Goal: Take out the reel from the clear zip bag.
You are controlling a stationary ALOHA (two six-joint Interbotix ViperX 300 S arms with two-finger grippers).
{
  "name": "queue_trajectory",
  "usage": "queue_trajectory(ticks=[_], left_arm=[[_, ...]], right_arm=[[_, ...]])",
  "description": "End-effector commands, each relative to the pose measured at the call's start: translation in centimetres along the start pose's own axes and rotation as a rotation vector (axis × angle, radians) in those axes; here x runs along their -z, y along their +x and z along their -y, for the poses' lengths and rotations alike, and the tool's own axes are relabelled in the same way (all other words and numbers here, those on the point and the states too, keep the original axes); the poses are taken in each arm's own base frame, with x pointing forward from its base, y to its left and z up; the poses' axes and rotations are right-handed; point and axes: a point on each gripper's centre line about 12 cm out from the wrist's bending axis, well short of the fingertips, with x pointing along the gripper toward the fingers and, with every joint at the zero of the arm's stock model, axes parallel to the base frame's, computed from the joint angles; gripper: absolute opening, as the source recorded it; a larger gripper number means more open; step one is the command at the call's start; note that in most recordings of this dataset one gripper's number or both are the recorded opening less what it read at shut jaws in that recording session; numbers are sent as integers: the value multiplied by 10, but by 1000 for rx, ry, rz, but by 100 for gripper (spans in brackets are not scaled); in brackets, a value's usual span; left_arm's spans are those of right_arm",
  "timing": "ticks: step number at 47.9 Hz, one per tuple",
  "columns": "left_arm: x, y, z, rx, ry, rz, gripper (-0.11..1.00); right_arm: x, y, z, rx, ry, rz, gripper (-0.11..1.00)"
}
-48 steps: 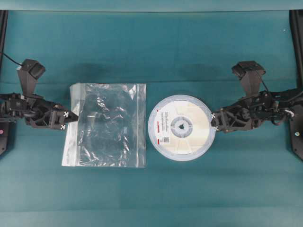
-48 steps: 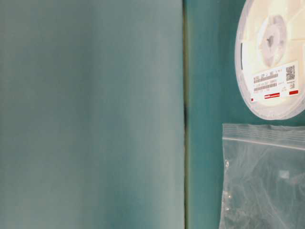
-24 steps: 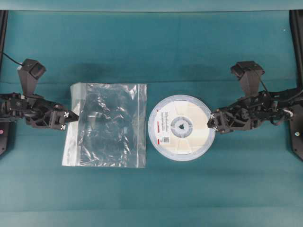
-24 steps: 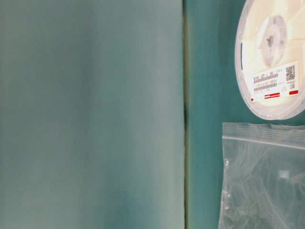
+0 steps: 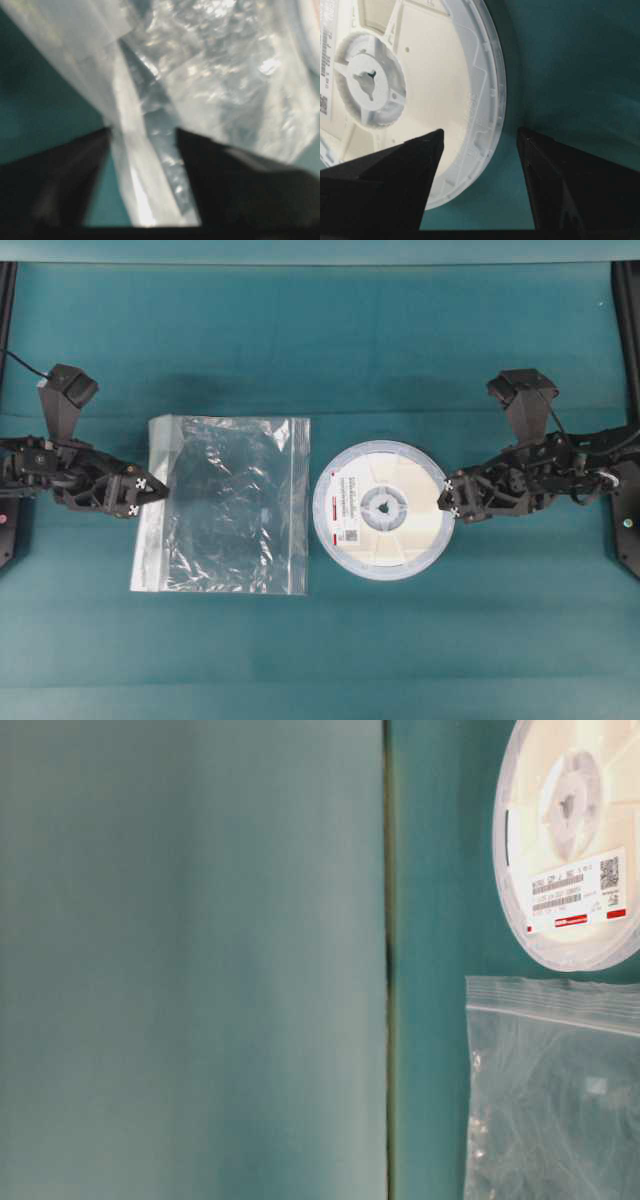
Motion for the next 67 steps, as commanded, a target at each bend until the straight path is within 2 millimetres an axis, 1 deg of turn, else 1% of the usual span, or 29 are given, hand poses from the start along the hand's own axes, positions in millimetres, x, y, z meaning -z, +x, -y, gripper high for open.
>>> queue_trajectory(ticks=[1, 3, 5, 14, 27, 36, 50, 57, 67], left_arm=[[-3, 0, 5, -3, 5, -2, 79], [-3, 0, 4, -12, 5, -7, 88], [-2, 0, 4, -17, 6, -10, 92], [-6, -3, 10, 4, 9, 3, 89], [-10, -19, 18, 22, 65, 14, 89], [-17, -41, 28, 53, 174, 41, 89], [-22, -79, 36, 137, 308, 120, 89], [-24, -92, 40, 179, 366, 165, 89], [-27, -104, 44, 204, 489, 212, 89]], right_arm=[[-2, -2, -8, -25, 6, 10, 77], [-3, -2, -9, -28, 6, 11, 77], [-3, -2, -8, -27, 5, 11, 77], [-4, -6, -15, -45, -17, 15, 77], [-7, -16, -21, -85, -22, 31, 77], [-11, -33, -30, -141, -51, 56, 77], [-16, -69, -44, -195, -195, 97, 77], [-21, -83, -51, -222, -284, 144, 77], [-27, -99, -60, -250, -408, 217, 77]])
